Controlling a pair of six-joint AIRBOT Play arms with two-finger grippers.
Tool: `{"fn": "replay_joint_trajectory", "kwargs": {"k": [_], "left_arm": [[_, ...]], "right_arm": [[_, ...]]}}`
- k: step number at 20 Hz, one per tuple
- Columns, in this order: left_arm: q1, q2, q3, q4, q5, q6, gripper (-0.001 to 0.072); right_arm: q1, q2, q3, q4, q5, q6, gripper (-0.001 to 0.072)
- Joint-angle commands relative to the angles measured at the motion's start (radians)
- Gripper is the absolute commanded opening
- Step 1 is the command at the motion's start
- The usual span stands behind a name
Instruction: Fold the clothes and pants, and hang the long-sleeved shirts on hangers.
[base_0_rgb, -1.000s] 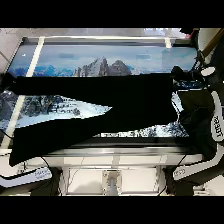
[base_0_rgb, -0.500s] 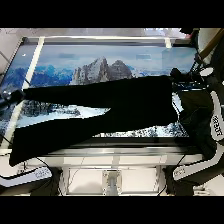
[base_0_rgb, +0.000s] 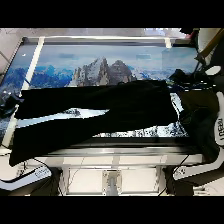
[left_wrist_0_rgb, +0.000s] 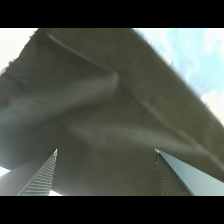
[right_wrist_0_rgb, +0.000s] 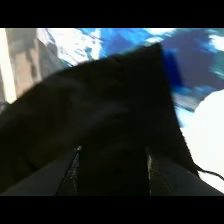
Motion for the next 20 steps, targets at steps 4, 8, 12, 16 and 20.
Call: {"fn": "replay_joint_trajectory", "kwargs": {"k": [4,8,12,16,20], "left_arm": [[0.396,0.319,-0.031,0.366,-0.370,-0.182,0.0707],[0.520,0.342,-0.199,0.468,-0.365,-0.363,0.0705],[0.532,0.198,-0.253,0.468,-0.410,-0.261,0.0699],[0.611,0.122,-0.249,0.472,-0.380,-0.137,0.0644],[0.732,0.047,-0.247,0.468,-0.397,0.006,0.0644]], "right_arm": [[-0.168,0.263,-0.137,-0.182,0.299,-0.092,0.0457],[-0.201,0.450,-0.356,-0.148,0.237,-0.164,0.0456],[-0.201,0.490,-0.377,-0.132,0.253,-0.161,0.0457],[-0.201,0.489,-0.377,-0.064,0.282,-0.154,0.0456],[-0.199,0.489,-0.377,-0.041,0.306,-0.120,0.0455]]}}
